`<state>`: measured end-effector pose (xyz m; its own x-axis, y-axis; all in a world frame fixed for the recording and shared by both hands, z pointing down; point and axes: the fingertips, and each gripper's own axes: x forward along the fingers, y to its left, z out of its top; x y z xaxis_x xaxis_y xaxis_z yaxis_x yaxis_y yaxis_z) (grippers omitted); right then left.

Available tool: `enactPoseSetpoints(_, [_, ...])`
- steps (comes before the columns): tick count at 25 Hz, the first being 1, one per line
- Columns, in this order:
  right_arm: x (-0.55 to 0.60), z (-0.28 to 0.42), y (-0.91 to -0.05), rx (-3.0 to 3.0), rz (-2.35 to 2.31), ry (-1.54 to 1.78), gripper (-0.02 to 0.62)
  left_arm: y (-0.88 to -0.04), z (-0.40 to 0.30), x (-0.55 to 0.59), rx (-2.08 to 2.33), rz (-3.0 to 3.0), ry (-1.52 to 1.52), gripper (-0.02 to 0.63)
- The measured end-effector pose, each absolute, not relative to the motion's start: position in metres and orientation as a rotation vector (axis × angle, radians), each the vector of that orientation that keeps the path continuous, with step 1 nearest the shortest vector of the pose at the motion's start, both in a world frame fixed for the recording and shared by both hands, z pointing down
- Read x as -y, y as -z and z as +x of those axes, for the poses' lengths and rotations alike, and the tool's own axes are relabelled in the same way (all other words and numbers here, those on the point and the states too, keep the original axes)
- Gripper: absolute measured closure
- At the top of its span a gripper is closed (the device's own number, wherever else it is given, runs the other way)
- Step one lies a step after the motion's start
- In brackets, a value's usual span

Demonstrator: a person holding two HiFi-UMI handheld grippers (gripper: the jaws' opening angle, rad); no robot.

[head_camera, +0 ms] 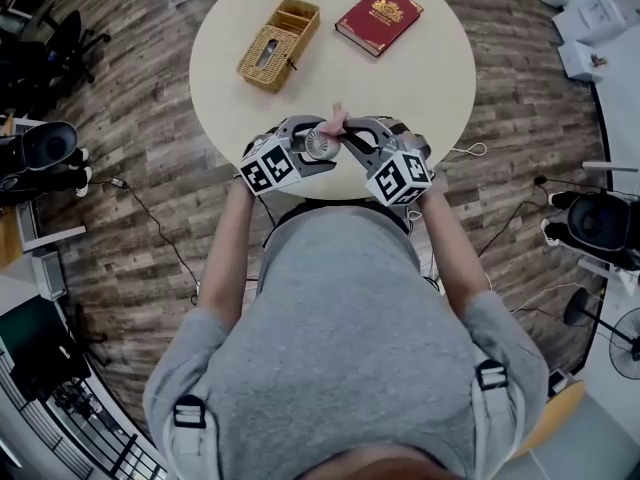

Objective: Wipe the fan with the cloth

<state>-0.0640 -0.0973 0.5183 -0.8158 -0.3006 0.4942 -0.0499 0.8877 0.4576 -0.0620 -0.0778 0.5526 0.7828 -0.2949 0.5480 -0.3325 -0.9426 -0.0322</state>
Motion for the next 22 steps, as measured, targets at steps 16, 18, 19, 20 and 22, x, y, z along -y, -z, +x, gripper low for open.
enactPoseSetpoints(16, [0.112, -0.092, -0.512, 2.552, 0.432, 0.434, 0.557, -0.476, -0.092, 0.087, 0.256, 2.678, 0.087, 0.23])
enactPoseSetpoints(18, [0.113, -0.097, -0.51, 2.564, 0.464, 0.412, 0.557, -0.469, -0.1, 0.092, 0.256, 2.625, 0.188, 0.23])
enactPoseSetpoints(19, [0.112, -0.099, -0.509, 2.574, 0.48, 0.396, 0.557, -0.465, -0.105, 0.095, 0.256, 2.597, 0.253, 0.23])
enactPoseSetpoints(20, [0.111, -0.101, -0.507, 2.587, 0.493, 0.379, 0.557, -0.461, -0.109, 0.099, 0.257, 2.57, 0.322, 0.23])
enactPoseSetpoints(22, [0.107, -0.105, -0.504, 2.62, 0.506, 0.345, 0.557, -0.455, -0.118, 0.107, 0.264, 2.521, 0.441, 0.23])
